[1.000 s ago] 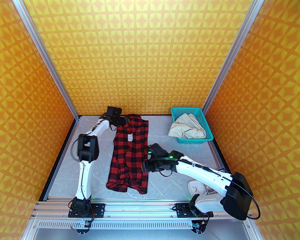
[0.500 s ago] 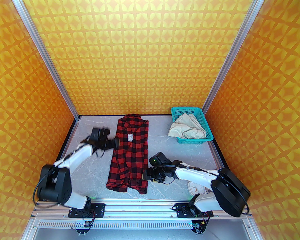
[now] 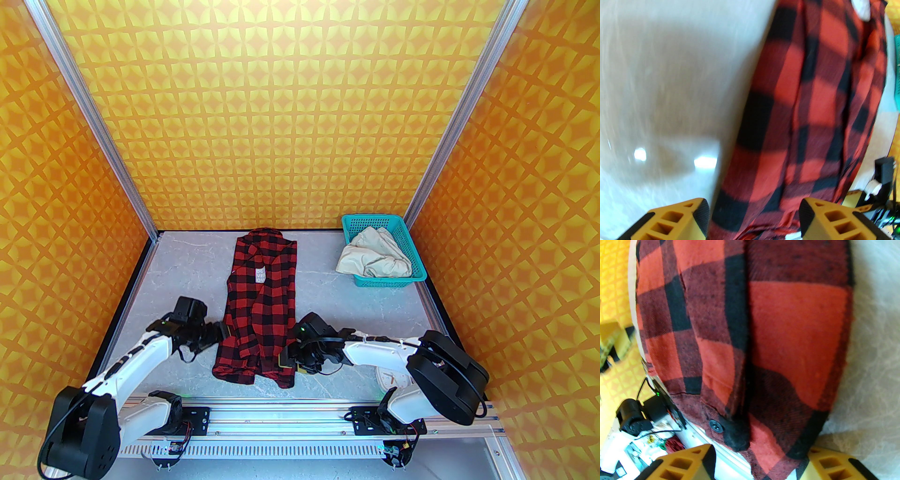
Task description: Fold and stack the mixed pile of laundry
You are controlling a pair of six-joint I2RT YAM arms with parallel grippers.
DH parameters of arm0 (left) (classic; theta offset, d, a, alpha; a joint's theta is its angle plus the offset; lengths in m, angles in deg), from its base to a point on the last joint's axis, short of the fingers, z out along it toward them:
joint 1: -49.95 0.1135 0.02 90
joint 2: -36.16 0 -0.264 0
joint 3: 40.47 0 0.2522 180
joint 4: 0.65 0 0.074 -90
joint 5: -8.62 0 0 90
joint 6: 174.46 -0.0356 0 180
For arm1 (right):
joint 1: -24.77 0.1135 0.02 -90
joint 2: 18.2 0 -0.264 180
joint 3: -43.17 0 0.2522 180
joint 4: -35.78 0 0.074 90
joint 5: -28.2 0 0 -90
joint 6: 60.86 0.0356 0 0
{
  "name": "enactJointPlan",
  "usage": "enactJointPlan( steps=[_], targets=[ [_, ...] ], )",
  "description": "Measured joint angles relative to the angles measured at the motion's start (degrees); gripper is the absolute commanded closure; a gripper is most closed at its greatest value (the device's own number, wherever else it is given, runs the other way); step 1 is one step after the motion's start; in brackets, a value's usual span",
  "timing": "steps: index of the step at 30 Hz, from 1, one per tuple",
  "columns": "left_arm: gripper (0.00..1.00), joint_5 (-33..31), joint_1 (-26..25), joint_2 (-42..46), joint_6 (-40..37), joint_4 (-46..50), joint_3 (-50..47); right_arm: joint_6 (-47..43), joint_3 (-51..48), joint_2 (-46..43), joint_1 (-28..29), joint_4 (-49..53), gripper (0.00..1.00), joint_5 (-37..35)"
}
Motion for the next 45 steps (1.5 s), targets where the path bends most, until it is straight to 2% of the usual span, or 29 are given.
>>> enactJointPlan(
  steps=[8, 11, 15, 21, 29, 35, 41, 45],
  targets=[
    [0.42, 1.77, -5.73, 1.77, 4.79, -0.04, -6.01, 4.15, -1.22, 0.59, 1.86, -3.48, 0.53, -0.42],
    [0.56, 1.99, -6.54, 1.57, 6.08, -1.09, -6.69, 5.27, -1.16, 1.31, 2.19, -3.93, 0.63, -0.39],
    [0.81, 3.15, -7.63, 0.39, 6.75, -2.36, -6.88, 6.34, -1.29, 1.70, 3.48, -4.28, 0.78, 0.04],
    [0.99, 4.66, -8.66, 2.05, 6.34, -2.43, -6.82, 6.64, -1.38, -1.77, 4.24, -1.49, 1.00, -0.31],
    [1.00, 7.74, -9.75, 8.28, 6.32, -1.51, -3.80, 5.22, 1.27, -8.87, 4.22, 7.80, 1.00, -2.69],
    [1.00, 8.72, -9.75, 8.96, 6.47, -3.10, 1.92, 1.38, 9.99, -9.55, 3.21, 17.79, 1.00, -5.70],
    [1.00, 8.94, -9.62, 4.50, 7.37, -7.04, 9.40, -2.64, 20.24, -8.90, -1.86, 23.91, 1.00, -7.67],
    [1.00, 8.92, -8.24, -1.22, 7.41, -9.64, 15.34, -6.16, 29.46, -4.59, -5.35, 27.06, 1.00, -8.24]
  ],
)
